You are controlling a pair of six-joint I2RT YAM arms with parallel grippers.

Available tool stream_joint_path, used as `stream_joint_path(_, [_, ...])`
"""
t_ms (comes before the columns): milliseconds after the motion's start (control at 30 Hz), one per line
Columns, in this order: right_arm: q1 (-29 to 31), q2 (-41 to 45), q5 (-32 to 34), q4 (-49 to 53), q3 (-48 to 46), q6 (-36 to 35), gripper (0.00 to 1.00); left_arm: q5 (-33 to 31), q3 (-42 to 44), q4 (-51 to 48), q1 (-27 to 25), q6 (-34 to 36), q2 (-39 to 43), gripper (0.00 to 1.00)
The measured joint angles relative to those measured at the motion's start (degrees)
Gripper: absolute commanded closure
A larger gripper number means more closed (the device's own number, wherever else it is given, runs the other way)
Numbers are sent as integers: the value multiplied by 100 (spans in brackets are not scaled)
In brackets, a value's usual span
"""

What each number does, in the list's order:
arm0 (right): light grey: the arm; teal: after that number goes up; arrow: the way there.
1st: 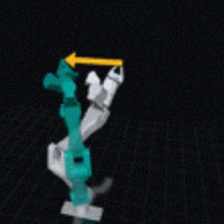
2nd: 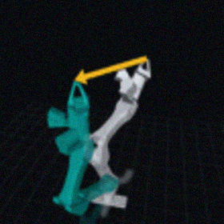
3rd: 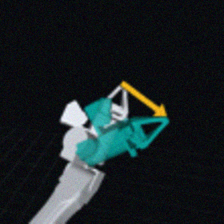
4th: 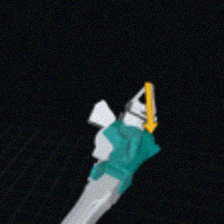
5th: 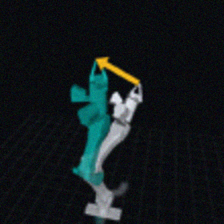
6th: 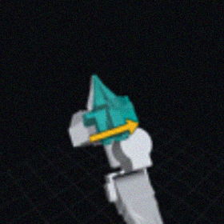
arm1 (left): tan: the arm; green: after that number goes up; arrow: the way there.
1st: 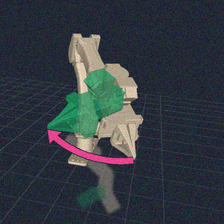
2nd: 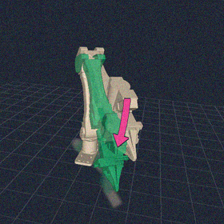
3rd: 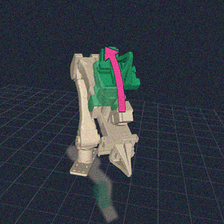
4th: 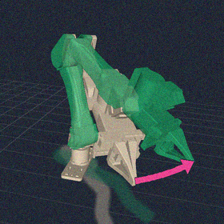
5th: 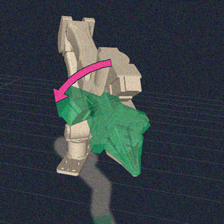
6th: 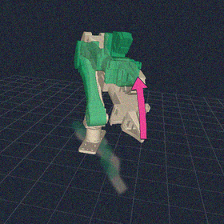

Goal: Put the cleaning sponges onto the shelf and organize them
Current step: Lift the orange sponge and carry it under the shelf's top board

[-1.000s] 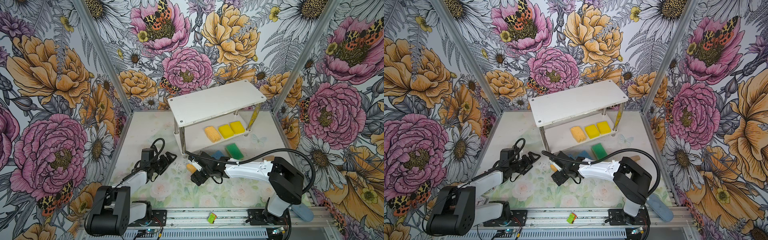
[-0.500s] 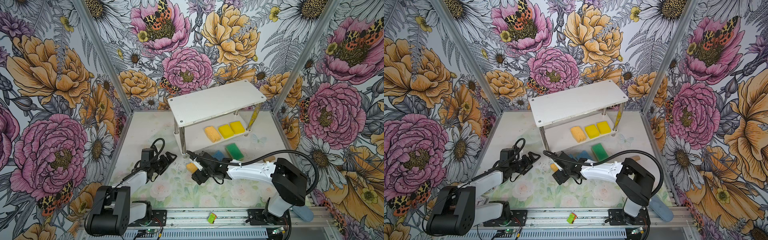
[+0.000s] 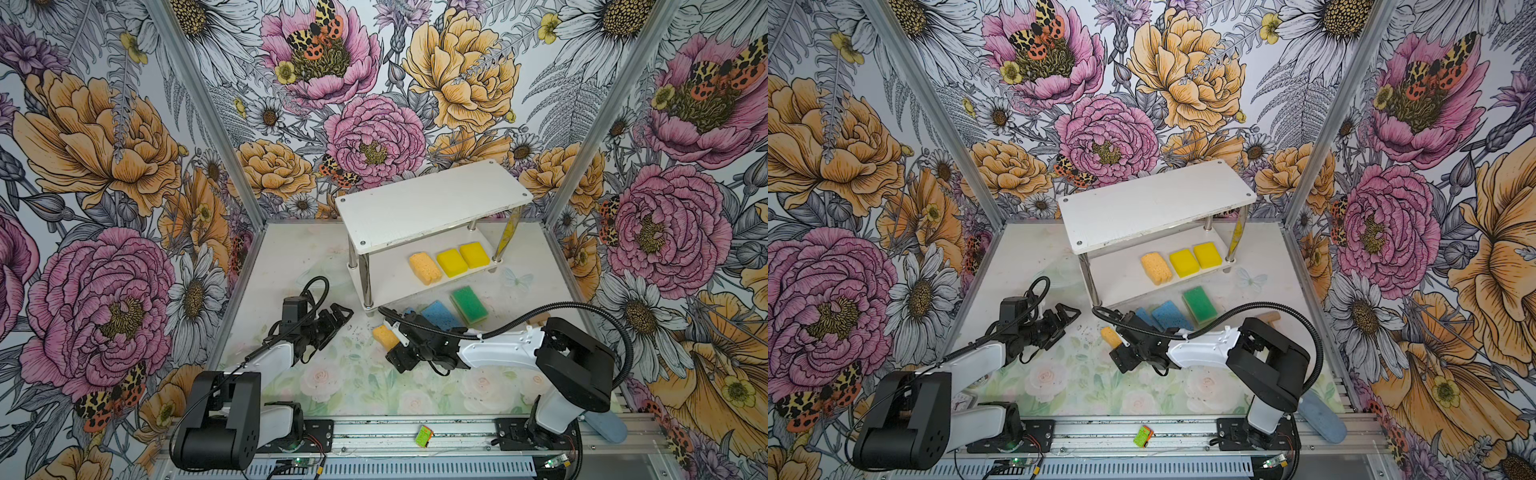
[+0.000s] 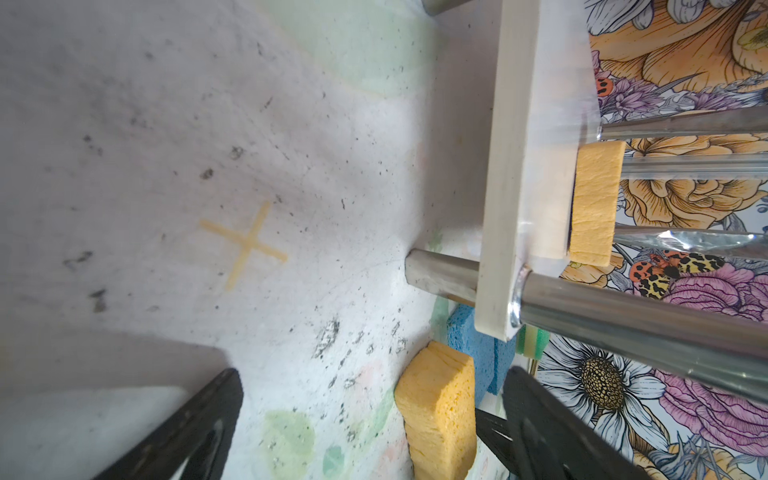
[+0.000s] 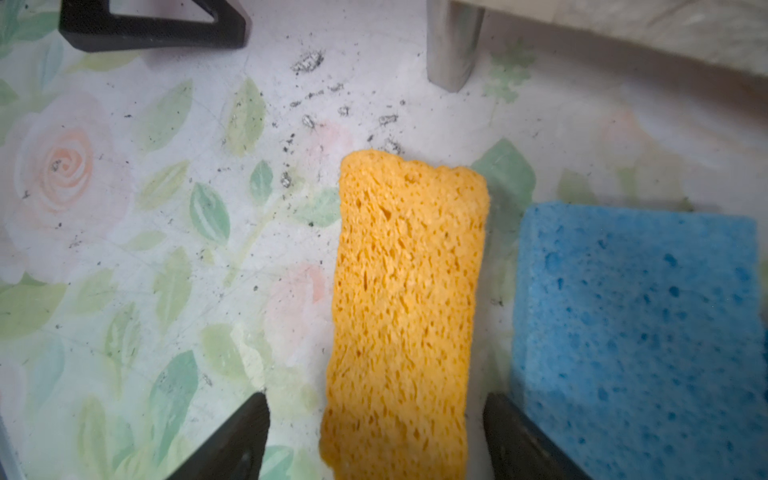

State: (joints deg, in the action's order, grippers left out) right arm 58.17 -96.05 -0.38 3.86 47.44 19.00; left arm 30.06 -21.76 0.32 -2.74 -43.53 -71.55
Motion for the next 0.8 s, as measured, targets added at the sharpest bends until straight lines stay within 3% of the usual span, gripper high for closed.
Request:
stream_joint_path(433, [0,-70,42,-807,-236,181,21,0,0,20,0,0,-26,1])
stream_joint_path(800, [0,-289,105,-953,-302,260,40,7,0,146,0,0,-96,1])
